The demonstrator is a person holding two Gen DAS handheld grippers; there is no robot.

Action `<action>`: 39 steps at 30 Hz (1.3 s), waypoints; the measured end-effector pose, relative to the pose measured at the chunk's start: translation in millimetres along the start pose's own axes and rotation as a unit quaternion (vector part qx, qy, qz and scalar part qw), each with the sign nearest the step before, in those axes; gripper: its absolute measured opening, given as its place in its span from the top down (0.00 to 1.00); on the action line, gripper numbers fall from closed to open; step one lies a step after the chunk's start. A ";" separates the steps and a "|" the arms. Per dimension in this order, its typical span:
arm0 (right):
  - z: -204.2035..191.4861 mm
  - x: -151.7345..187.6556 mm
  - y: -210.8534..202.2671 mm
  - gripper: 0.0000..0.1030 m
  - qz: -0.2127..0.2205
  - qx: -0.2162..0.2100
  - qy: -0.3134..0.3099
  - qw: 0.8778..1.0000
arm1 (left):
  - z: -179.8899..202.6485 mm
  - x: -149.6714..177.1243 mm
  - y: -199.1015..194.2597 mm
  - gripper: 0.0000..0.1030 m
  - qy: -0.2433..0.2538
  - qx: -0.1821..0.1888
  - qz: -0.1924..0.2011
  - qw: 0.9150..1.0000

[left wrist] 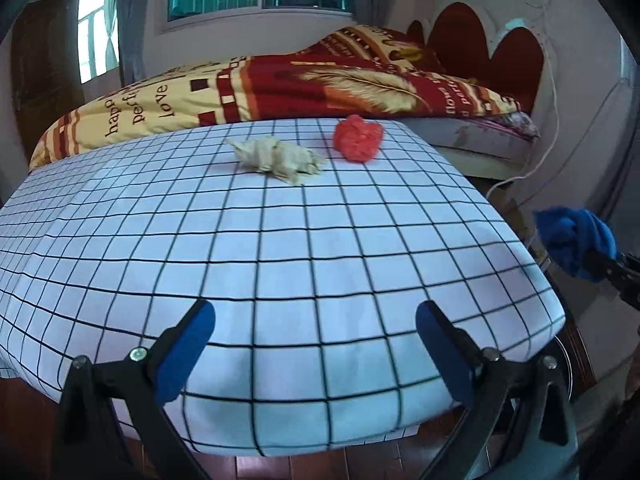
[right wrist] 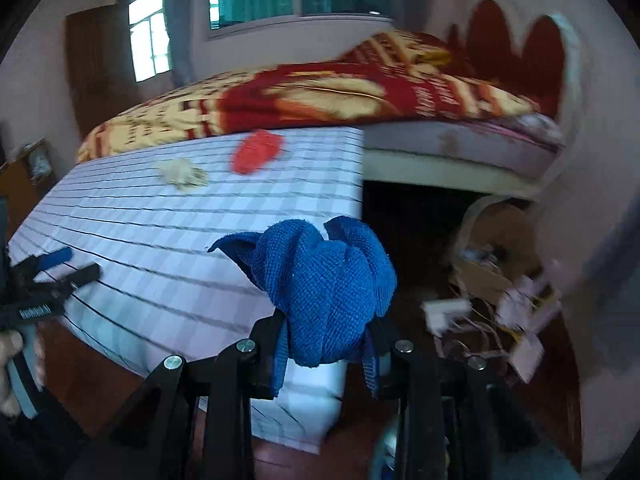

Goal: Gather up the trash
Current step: 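Carry the blue cloth over the bin and open the right gripper, then grasp the beige tied plastic bag with the left gripper while the right grasps the red plastic bag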

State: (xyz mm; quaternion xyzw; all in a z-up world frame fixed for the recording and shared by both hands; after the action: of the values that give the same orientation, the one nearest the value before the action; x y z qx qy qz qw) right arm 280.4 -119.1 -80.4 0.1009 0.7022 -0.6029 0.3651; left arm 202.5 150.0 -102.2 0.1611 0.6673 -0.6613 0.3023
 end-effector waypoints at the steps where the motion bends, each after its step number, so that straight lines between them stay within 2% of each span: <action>1: 17.6 12.0 -4.5 0.68 -0.004 0.012 0.013 1.000 | 3.0 1.2 -0.9 0.02 0.003 0.000 0.001 1.000; 5: 80.8 69.8 -3.9 0.68 -0.051 0.054 0.061 0.995 | 11.9 3.2 -0.8 0.02 0.007 0.002 0.000 1.000; 7: 108.7 105.7 9.3 0.68 -0.098 0.073 0.086 0.989 | 16.1 3.3 0.2 0.02 0.007 0.004 -0.001 1.000; 10: 133.6 148.4 29.2 0.68 -0.149 0.079 0.110 0.979 | 23.9 1.5 0.7 0.02 0.011 0.005 0.000 1.000; 14: 146.5 179.5 53.9 0.64 -0.191 0.067 0.133 0.970 | 32.6 -2.2 2.4 0.02 0.017 0.005 0.000 1.000; 15: 149.6 187.4 64.3 0.51 -0.209 0.063 0.134 0.967 | 33.8 -2.3 2.9 0.02 0.017 0.004 0.001 1.000; 16: 153.5 195.0 72.4 0.22 -0.226 0.070 0.138 0.962 | 34.2 -2.5 3.3 0.02 0.017 0.002 0.000 1.000; 17: 159.0 202.0 76.5 0.14 -0.241 0.086 0.143 0.956 | 33.7 -3.0 4.1 0.02 0.017 0.001 -0.001 1.000; 20: 165.1 199.6 72.1 0.14 -0.229 0.083 0.164 0.956 | 30.1 -3.7 6.5 0.02 0.018 -0.006 -0.003 1.000; 23: 155.2 170.9 59.9 0.14 -0.192 0.076 0.160 0.965 | 22.9 -3.7 11.0 0.02 0.012 -0.012 -0.008 1.000; 26: 132.0 121.1 47.5 0.14 -0.140 0.057 0.142 0.978 | 16.6 -7.8 14.6 0.02 0.007 -0.017 -0.008 1.000; 31: 65.0 15.5 38.6 0.14 -0.066 -0.003 0.092 0.994 | 4.2 -41.1 21.3 0.02 -0.004 -0.021 0.003 1.000; 36: -5.6 -74.4 61.1 0.14 -0.042 -0.024 0.012 0.999 | -11.3 -77.9 46.5 0.02 -0.005 -0.031 0.002 0.999; 39: -39.0 -119.3 97.2 0.14 -0.043 -0.032 -0.020 0.998 | -21.3 -93.6 68.8 0.02 -0.007 -0.039 -0.008 0.999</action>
State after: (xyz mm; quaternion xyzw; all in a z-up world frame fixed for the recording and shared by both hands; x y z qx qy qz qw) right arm 406.8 -23.0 -79.6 0.0468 0.7174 -0.5973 0.3554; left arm 312.3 193.3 -99.8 0.1397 0.6917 -0.6383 0.3078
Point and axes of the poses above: each gripper's, at about its wrist camera, not at the fingertips, and y roughly the way its jaws point, z to its right, x to its underside, the point moved 10 cm from there along y, roughly the way its jaws point, and after that the axes turned 9 degrees about -z, right-handed, at the moved point
